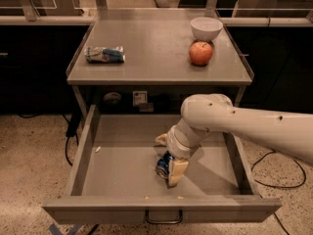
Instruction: Pick pepsi can from top drawer and place on counter
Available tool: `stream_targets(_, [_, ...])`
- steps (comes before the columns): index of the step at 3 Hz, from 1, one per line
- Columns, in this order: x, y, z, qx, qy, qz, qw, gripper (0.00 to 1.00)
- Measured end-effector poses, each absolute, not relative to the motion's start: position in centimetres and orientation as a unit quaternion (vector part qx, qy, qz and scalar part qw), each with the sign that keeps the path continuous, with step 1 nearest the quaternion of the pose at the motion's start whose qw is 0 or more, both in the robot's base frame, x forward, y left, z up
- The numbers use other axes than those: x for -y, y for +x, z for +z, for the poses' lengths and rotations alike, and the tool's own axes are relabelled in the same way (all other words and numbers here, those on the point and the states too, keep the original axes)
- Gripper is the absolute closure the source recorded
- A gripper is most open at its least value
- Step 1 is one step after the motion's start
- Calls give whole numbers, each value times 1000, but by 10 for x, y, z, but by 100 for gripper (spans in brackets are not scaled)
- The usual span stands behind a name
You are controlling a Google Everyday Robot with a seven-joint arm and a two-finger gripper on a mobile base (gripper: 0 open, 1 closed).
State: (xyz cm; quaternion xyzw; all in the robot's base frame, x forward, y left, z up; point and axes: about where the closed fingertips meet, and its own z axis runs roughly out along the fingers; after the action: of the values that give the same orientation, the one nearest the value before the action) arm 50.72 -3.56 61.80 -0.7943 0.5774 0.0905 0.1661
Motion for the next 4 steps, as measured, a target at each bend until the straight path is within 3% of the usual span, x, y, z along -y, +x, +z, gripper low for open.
stream_targets(3, [36,507,618,-577,-794,91,166,90])
stream_targets(4, [36,507,618,-577,-794,91,166,100])
